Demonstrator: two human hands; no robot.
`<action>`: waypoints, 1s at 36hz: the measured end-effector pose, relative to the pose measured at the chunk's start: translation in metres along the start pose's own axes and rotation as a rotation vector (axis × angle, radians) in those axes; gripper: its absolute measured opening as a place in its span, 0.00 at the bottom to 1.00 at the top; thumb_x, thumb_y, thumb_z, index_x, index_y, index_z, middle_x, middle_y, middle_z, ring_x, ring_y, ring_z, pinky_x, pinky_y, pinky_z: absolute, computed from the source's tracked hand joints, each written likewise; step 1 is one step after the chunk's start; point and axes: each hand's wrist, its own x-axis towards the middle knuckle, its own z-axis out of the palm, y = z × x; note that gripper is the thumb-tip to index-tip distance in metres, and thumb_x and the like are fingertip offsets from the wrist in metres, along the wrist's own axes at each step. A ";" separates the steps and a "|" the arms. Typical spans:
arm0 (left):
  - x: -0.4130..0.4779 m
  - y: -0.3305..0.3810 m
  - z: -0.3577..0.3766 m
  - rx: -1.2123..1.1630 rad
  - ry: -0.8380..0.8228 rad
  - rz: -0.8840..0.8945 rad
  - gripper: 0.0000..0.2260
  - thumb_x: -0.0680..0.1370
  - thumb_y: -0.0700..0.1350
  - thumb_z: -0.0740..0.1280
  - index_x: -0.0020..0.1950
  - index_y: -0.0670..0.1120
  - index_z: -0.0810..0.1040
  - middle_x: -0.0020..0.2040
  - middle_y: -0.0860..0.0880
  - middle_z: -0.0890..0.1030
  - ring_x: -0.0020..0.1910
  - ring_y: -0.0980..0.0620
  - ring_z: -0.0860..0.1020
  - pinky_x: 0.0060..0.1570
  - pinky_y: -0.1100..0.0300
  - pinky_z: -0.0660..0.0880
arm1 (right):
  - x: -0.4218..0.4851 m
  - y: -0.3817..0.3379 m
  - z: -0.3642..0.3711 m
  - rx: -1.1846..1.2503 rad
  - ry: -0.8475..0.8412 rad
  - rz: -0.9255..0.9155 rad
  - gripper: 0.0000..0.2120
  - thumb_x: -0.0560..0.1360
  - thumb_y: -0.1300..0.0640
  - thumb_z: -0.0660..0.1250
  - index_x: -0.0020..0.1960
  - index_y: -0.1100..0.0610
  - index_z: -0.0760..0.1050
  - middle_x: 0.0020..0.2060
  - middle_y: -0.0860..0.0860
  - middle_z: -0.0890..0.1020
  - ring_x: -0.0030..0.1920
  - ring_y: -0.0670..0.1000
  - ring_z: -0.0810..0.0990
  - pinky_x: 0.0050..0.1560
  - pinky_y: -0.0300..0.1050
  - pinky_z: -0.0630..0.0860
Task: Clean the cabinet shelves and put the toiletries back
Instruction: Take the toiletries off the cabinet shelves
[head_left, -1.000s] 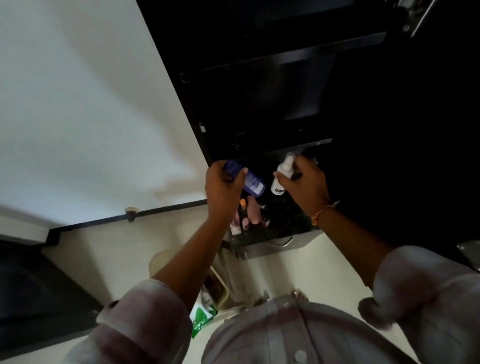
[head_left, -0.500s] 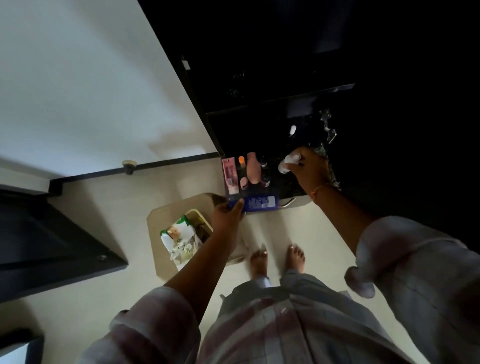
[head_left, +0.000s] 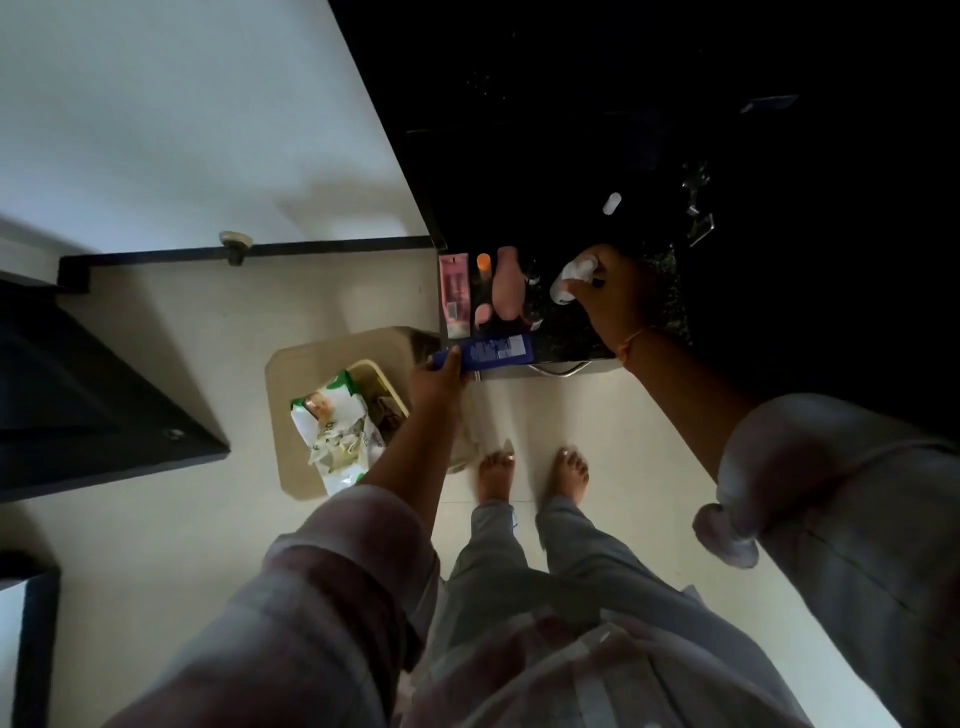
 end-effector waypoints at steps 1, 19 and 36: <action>0.003 -0.001 0.001 0.012 0.015 0.010 0.06 0.78 0.41 0.69 0.42 0.41 0.76 0.39 0.45 0.78 0.38 0.50 0.79 0.39 0.61 0.78 | 0.000 0.001 0.001 -0.004 -0.002 -0.005 0.14 0.69 0.54 0.72 0.51 0.60 0.77 0.48 0.57 0.82 0.49 0.56 0.80 0.51 0.56 0.79; 0.013 -0.017 0.013 0.149 0.027 0.050 0.15 0.69 0.48 0.77 0.50 0.47 0.76 0.46 0.49 0.82 0.45 0.53 0.82 0.43 0.60 0.76 | 0.009 0.003 0.008 0.026 -0.029 -0.084 0.16 0.70 0.53 0.72 0.51 0.63 0.76 0.47 0.58 0.83 0.50 0.57 0.82 0.50 0.55 0.80; -0.031 -0.007 0.021 0.755 0.193 0.577 0.35 0.68 0.50 0.77 0.69 0.42 0.65 0.64 0.43 0.70 0.64 0.43 0.69 0.65 0.48 0.68 | 0.013 0.007 0.011 0.075 -0.096 -0.029 0.18 0.71 0.58 0.74 0.56 0.66 0.75 0.52 0.61 0.82 0.55 0.58 0.80 0.56 0.49 0.78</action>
